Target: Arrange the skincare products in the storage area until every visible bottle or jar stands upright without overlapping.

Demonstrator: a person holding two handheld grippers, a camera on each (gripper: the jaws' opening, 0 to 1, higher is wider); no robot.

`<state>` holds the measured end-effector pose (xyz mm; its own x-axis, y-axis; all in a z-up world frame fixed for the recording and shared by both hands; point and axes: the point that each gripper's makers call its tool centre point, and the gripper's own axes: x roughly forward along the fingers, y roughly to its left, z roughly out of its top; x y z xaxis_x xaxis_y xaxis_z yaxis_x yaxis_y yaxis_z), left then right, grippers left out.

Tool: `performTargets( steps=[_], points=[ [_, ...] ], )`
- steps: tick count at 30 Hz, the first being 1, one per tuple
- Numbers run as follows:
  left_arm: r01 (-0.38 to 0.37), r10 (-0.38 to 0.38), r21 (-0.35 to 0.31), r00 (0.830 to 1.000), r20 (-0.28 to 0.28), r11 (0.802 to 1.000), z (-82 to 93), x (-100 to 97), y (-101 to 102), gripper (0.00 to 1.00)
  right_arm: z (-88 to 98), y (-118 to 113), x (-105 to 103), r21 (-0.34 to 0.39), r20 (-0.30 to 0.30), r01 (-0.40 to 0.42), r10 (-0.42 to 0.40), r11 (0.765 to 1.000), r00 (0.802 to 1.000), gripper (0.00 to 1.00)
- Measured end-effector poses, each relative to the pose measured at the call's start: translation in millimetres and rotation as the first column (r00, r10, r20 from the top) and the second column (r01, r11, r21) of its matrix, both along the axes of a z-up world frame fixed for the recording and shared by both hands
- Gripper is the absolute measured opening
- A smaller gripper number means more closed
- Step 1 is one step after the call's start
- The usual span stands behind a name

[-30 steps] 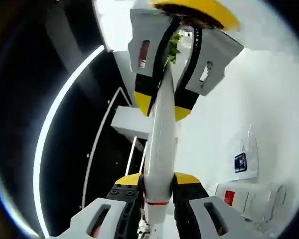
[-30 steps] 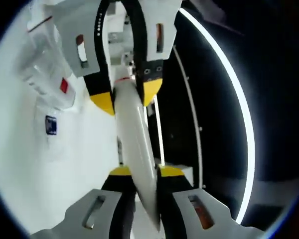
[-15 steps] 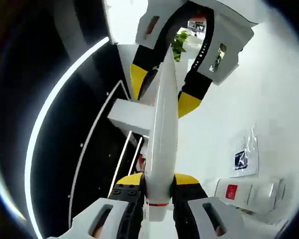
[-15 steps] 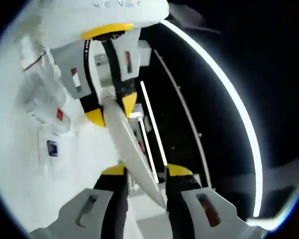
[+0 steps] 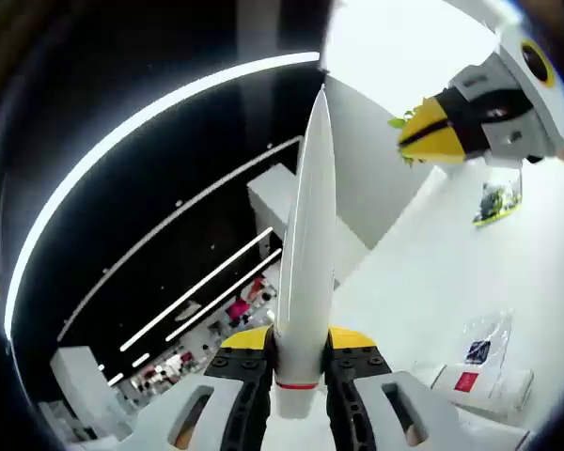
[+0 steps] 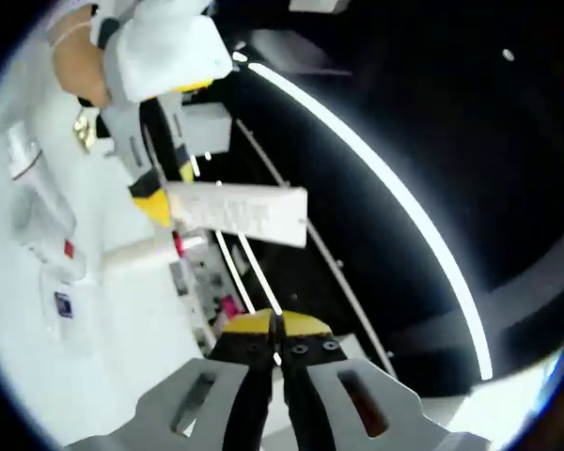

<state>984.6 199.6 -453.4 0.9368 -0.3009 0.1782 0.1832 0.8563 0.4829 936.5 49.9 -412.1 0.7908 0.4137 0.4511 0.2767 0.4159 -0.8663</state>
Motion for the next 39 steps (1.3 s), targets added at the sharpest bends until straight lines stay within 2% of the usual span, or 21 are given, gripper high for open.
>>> performTargets(
  steps=[2,3,5,7,8,10,11,12,13,15,17,18,20,23,26,28,34,36,39],
  points=[
    [0.012,-0.013,-0.062,1.0,-0.021,0.998,1.0,3.8,9,0.19,-0.8,1,0,0.006,-0.005,-0.006,0.006,1.0,1.0,0.0],
    [0.017,-0.022,-0.123,0.999,-0.041,0.992,-0.5,6.3,16,0.19,-1.3,1,1,0.005,-0.008,-0.008,0.008,1.0,1.0,0.0],
    [0.045,-0.077,-0.272,0.991,-0.109,0.961,-8.3,13.3,22,0.19,-2.8,2,1,-0.002,-0.009,-0.006,0.006,1.0,1.0,0.0],
    [0.046,-0.113,-0.367,0.98,-0.164,0.929,-17.5,19.8,27,0.19,-3.5,2,1,-0.005,-0.011,-0.006,0.006,1.0,1.0,0.0],
    [0.04,-0.142,-0.434,0.968,-0.205,0.9,-24.4,21.3,29,0.19,-4.3,2,2,-0.005,-0.014,-0.007,0.007,1.0,1.0,0.0],
    [0.032,-0.176,-0.497,0.953,-0.246,0.867,-34.6,28.4,35,0.2,-4.6,2,2,-0.008,-0.015,-0.004,0.003,1.0,1.0,0.0],
    [0.017,-0.191,-0.536,0.943,-0.272,0.844,-39.8,29.9,37,0.2,-4.8,2,2,-0.009,-0.015,-0.003,0.003,1.0,1.0,0.0],
    [0.009,-0.195,-0.551,0.94,-0.28,0.834,-43.0,30.6,38,0.19,-5.3,2,3,-0.011,-0.016,-0.003,0.003,1.0,1.0,0.0],
    [-0.001,-0.211,-0.582,0.931,-0.297,0.813,-48.2,33.3,39,0.19,-5.9,2,3,-0.014,-0.018,-0.003,0.003,1.0,1.0,0.0],
    [-0.009,-0.235,-0.609,0.918,-0.32,0.793,-54.4,36.9,40,0.19,-7.4,3,3,-0.022,-0.021,0.0,-0.001,1.0,1.0,0.0],
    [-0.025,-0.224,-0.597,0.913,-0.339,0.802,-61.1,42.2,43,0.19,-8.2,4,3,-0.029,-0.022,0.0,-0.001,1.0,1.0,0.0],
    [-0.038,-0.206,-0.571,0.911,-0.357,0.82,-67.1,44.3,45,0.19,-8.0,4,3,-0.03,-0.022,0.0,-0.001,1.0,1.0,0.0],
    [-0.055,-0.19,-0.541,0.903,-0.386,0.839,-75.3,46.4,44,0.19,-7.5,4,3,-0.031,-0.02,-0.001,0.0,1.0,1.0,0.0],
    [-0.06,-0.201,-0.541,0.889,-0.411,0.839,-85.4,49.6,41,0.19,-6.9,3,2,-0.029,-0.022,0.002,-0.003,1.0,1.0,0.0],
    [-0.087,-0.178,-0.51,0.876,-0.448,0.856,-96.9,51.2,43,0.19,-6.3,2,2,-0.027,-0.021,0.004,-0.005,1.0,1.0,0.0],
    [-0.084,-0.185,-0.527,0.88,-0.437,0.846,-95.2,52.5,43,0.19,-5.8,2,2,-0.03,-0.018,0.005,-0.005,1.0,1.0,0.0],
    [-0.093,-0.182,-0.545,0.885,-0.429,0.833,-94.6,51.7,46,0.2,-7.1,3,2,-0.031,-0.023,0.004,-0.005,1.0,1.0,0.0],
    [-0.093,-0.185,-0.539,0.88,-0.438,0.837,-94.9,50.7,46,0.2,-7.6,3,3,-0.031,-0.025,0.005,-0.006,1.0,1.0,0.0],
    [-0.076,-0.184,-0.487,0.867,-0.464,0.87,-96.1,48.0,42,0.21,-8.4,2,5,-0.03,-0.028,0.01,-0.01,0.999,1.0,0.0]
  ],
)
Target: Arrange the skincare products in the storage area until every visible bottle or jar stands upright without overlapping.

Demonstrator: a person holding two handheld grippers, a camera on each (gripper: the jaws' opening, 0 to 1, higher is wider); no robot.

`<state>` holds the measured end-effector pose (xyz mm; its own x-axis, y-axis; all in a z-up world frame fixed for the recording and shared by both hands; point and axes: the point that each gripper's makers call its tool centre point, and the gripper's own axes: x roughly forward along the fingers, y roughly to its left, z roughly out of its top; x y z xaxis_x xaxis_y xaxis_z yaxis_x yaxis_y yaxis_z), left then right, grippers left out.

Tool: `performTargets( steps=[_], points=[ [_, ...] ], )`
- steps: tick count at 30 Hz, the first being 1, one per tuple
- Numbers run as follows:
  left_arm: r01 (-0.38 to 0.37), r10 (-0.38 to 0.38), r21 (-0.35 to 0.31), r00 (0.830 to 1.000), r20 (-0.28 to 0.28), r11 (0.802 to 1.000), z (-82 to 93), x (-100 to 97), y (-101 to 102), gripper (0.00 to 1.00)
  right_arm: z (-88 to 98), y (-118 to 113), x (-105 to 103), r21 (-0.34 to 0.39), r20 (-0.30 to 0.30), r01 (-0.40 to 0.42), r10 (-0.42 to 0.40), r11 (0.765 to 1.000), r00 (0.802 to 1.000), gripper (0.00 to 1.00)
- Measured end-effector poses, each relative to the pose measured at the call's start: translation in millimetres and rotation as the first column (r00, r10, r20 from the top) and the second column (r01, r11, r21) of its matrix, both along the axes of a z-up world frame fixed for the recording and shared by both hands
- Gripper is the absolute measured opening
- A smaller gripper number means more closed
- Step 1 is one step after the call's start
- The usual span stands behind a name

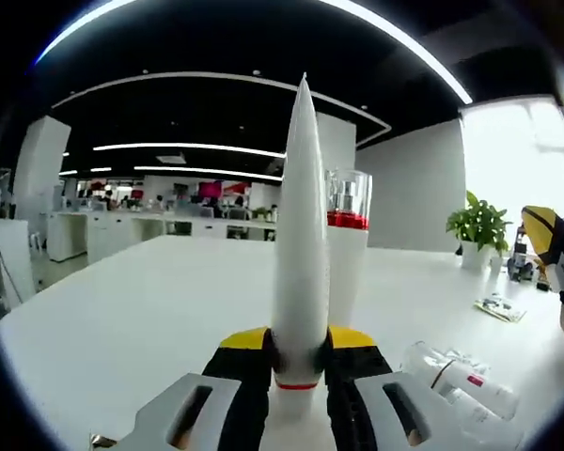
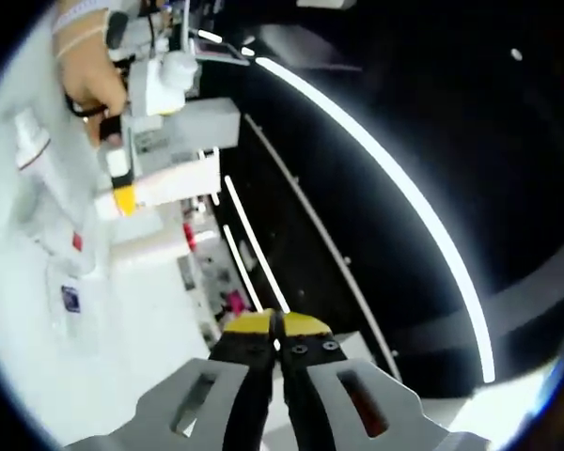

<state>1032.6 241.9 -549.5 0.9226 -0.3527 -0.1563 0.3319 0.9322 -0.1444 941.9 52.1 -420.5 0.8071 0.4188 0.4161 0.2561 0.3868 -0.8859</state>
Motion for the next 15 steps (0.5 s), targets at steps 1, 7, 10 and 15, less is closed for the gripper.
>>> performTargets(
  steps=[1,7,10,15],
  points=[
    [0.003,-0.003,0.021,1.0,0.003,1.0,-0.1,-0.2,-1,0.21,0.1,0,0,0.0,0.001,0.002,-0.002,1.0,1.0,0.0],
    [-0.001,0.001,0.057,1.0,0.004,0.998,-1.2,-12.8,-7,0.22,-1.5,0,-1,-0.01,-0.003,0.009,-0.009,1.0,1.0,0.0],
    [0.011,-0.01,0.056,1.0,-0.015,0.998,-2.7,-15.6,-6,0.22,-1.3,-1,-1,-0.01,-0.003,0.012,-0.012,1.0,1.0,0.0],
    [-0.032,0.033,0.132,0.999,-0.012,0.991,-3.9,-14.1,6,0.34,-2.5,0,-1,-0.016,-0.006,0.015,-0.015,1.0,1.0,0.0]
  ],
)
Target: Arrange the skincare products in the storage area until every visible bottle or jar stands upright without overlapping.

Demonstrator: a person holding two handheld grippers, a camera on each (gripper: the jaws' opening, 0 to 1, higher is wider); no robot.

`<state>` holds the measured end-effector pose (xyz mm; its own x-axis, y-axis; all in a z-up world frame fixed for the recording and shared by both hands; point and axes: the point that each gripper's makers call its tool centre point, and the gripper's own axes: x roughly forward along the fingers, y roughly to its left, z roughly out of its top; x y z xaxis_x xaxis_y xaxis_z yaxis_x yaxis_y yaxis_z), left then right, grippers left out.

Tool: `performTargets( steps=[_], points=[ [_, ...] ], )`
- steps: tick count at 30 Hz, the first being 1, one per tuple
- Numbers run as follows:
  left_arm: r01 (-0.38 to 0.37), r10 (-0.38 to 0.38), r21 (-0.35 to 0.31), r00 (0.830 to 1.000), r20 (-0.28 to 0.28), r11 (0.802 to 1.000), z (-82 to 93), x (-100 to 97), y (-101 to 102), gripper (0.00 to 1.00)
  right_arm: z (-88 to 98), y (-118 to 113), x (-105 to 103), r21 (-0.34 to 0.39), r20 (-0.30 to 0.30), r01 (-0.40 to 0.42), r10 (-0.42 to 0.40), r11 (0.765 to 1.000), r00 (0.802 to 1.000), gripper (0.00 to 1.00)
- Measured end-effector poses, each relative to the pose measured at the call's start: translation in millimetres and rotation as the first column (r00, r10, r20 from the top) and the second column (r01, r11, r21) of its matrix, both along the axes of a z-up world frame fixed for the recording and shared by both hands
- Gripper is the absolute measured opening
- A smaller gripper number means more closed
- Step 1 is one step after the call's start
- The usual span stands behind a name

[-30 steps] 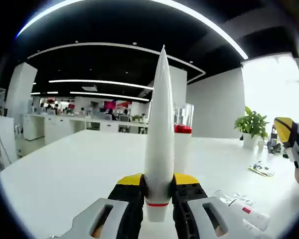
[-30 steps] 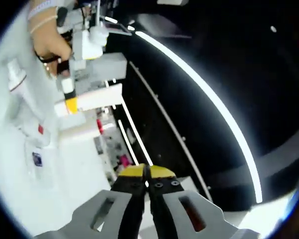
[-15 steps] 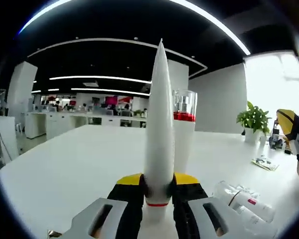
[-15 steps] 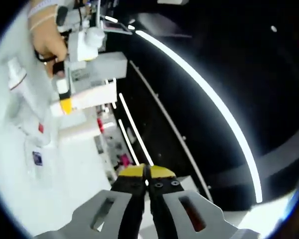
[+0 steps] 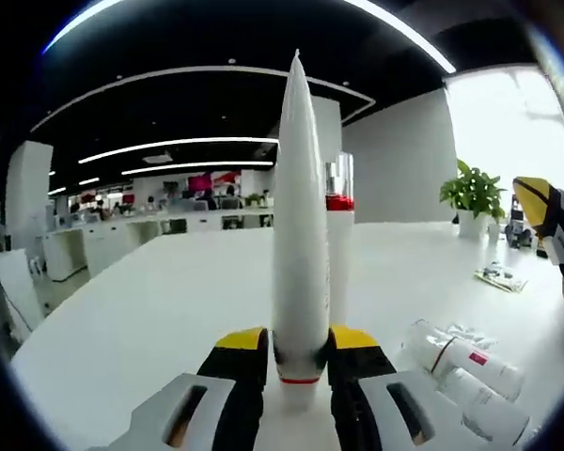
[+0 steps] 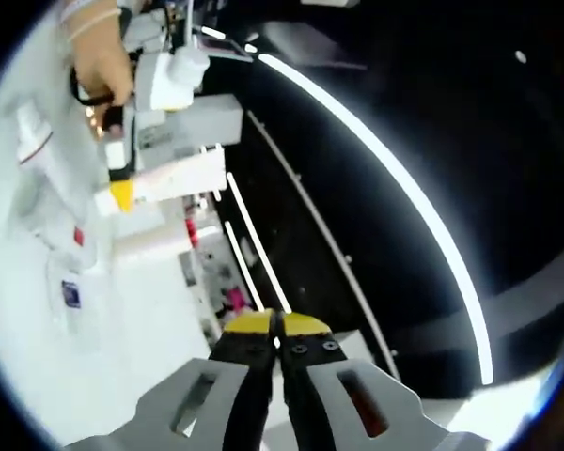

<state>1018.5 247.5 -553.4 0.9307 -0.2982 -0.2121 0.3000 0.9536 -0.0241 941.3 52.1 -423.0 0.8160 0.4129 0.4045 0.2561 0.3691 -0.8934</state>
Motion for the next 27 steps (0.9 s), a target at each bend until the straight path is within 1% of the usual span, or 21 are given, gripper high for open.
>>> performTargets(
  steps=[1,2,3,4,6,11,14,18,20,22,27],
  points=[
    [-0.013,0.013,0.036,1.0,0.001,0.999,-1.9,0.2,4,0.38,-0.7,0,0,-0.001,-0.004,0.002,-0.002,1.0,1.0,0.0],
    [-0.009,0.01,0.037,1.0,-0.012,0.999,-3.9,-0.9,5,0.41,-1.1,-1,1,-0.006,-0.005,0.011,-0.011,1.0,1.0,0.0],
    [-0.003,0.004,0.029,1.0,-0.021,1.0,-4.9,-1.9,4,0.42,-1.1,-1,2,-0.007,-0.004,0.017,-0.017,1.0,1.0,0.0],
    [-0.005,0.005,-0.002,0.999,-0.036,1.0,-5.8,-3.9,5,0.42,-1.3,-2,2,-0.007,-0.006,0.019,-0.019,1.0,1.0,0.0],
    [-0.001,0.0,-0.024,0.999,-0.053,1.0,-7.1,-6.2,7,0.42,-1.1,-2,2,-0.005,-0.006,0.016,-0.016,1.0,1.0,0.0],
    [-0.007,0.004,-0.038,0.997,-0.08,0.999,-9.9,-10.7,13,0.42,-0.2,-2,2,-0.005,-0.002,0.016,-0.016,1.0,1.0,0.0],
    [-0.016,0.013,-0.031,0.996,-0.091,0.999,-12.4,-1.0,23,0.42,-0.8,-2,2,-0.007,-0.005,0.015,-0.015,1.0,1.0,0.0],
    [-0.03,0.027,-0.026,0.993,-0.115,0.999,-17.8,4.5,35,0.41,-1.7,-2,3,-0.013,-0.006,0.022,-0.022,1.0,1.0,0.0],
    [-0.04,0.036,-0.025,0.989,-0.146,0.999,-24.3,7.0,42,0.4,-1.6,-2,3,-0.013,-0.006,0.023,-0.023,1.0,1.0,0.0],
    [-0.048,0.044,-0.023,0.986,-0.158,0.999,-27.8,8.9,46,0.38,-1.6,-2,3,-0.014,-0.004,0.023,-0.023,1.0,1.0,0.0],
    [-0.07,0.065,-0.023,0.984,-0.165,0.997,-29.6,13.1,54,0.34,-1.8,-2,1,-0.017,-0.004,0.027,-0.027,1.0,1.0,0.0]
  ],
)
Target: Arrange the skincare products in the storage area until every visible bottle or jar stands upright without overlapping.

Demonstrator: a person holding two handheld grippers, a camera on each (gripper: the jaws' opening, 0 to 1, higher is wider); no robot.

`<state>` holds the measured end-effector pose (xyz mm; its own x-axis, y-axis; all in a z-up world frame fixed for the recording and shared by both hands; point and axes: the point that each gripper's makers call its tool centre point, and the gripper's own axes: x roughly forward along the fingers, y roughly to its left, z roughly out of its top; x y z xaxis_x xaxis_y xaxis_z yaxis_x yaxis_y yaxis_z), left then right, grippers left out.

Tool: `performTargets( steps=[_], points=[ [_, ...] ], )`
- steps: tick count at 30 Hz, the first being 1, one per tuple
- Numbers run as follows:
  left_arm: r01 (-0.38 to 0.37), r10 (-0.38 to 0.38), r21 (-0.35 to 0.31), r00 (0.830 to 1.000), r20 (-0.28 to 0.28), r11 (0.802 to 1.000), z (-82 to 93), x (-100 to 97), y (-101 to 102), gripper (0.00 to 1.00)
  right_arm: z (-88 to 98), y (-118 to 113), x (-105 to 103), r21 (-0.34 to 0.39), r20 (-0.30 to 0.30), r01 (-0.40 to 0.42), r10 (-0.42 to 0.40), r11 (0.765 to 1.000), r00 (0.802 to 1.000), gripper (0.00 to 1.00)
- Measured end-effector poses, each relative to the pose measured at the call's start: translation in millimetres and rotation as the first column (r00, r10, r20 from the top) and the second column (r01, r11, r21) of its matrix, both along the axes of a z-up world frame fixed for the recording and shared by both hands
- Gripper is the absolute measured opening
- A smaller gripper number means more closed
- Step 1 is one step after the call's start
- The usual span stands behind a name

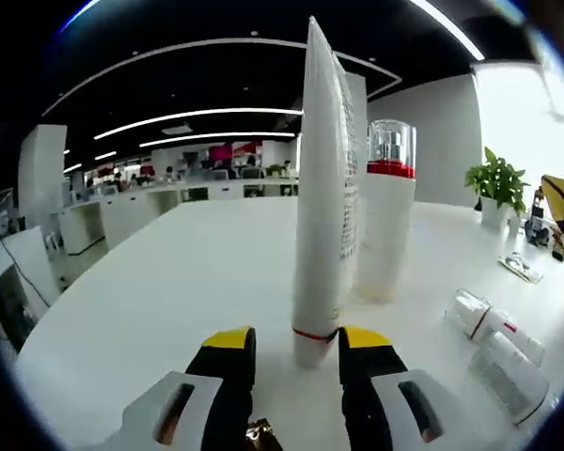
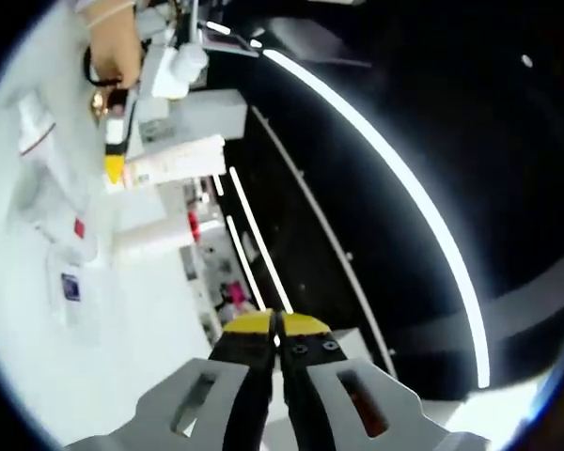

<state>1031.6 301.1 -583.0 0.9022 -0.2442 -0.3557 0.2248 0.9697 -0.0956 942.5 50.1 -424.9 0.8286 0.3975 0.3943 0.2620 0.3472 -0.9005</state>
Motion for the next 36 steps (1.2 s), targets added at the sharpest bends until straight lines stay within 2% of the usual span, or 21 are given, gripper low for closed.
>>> performTargets(
  steps=[3,6,9,11,16,19,21,22,24,26,29,31,33,36],
  points=[
    [-0.003,0.003,0.009,1.0,-0.001,1.0,0.9,-3.2,3,0.28,-0.1,0,0,-0.001,0.0,0.001,-0.001,1.0,1.0,0.0],
    [-0.023,0.023,0.007,1.0,-0.007,1.0,1.3,-4.3,12,0.27,-0.1,0,0,-0.002,0.002,0.003,-0.003,1.0,1.0,0.0],
    [-0.054,0.053,-0.041,0.998,-0.022,0.998,1.2,-7.6,20,0.27,-0.2,1,0,-0.004,0.001,0.003,-0.003,1.0,1.0,0.0],
    [-0.091,0.088,-0.103,0.996,-0.035,0.991,1.5,-8.0,26,0.26,-0.6,1,0,-0.005,0.0,0.003,-0.003,1.0,1.0,0.0],
    [-0.13,0.132,-0.168,0.991,-0.003,0.977,5.4,-9.2,36,0.15,-1.2,1,1,-0.008,-0.001,0.004,-0.004,1.0,1.0,0.0],
    [-0.111,0.115,-0.205,0.993,0.008,0.972,10.4,-9.3,31,0.14,-3.3,2,2,-0.015,-0.009,0.003,-0.004,1.0,1.0,0.0],
    [-0.081,0.092,-0.225,0.995,0.036,0.971,16.4,-8.0,24,0.14,-5.4,3,3,-0.023,-0.015,0.005,-0.006,1.0,1.0,0.0],
    [-0.077,0.087,-0.222,0.996,0.034,0.972,16.8,-9.5,19,0.16,-6.1,3,4,-0.027,-0.017,0.007,-0.007,1.0,1.0,0.0],
    [-0.071,0.084,-0.171,0.994,0.067,0.983,19.5,-6.2,18,0.18,-6.3,3,4,-0.027,-0.019,0.006,-0.007,1.0,1.0,0.0],
    [-0.076,0.089,-0.169,0.993,0.073,0.983,20.1,-4.3,15,0.22,-5.7,2,5,-0.025,-0.018,0.007,-0.007,1.0,1.0,0.0],
    [-0.068,0.08,-0.166,0.994,0.068,0.984,18.4,1.3,8,0.33,-4.9,2,5,-0.023,-0.015,0.008,-0.008,1.0,1.0,0.0],
    [-0.072,0.078,-0.093,0.995,0.061,0.993,13.0,5.1,8,0.35,-4.8,1,4,-0.022,-0.014,0.008,-0.008,1.0,1.0,0.0],
    [-0.074,0.077,-0.038,0.994,0.076,0.997,11.4,8.2,8,0.35,-4.7,2,4,-0.024,-0.014,0.008,-0.008,1.0,1.0,0.0],
    [-0.034,0.038,-0.057,0.996,0.083,0.998,10.7,11.3,-5,0.39,-4.9,2,3,-0.028,-0.012,0.009,-0.01,1.0,1.0,0.0]
  ],
)
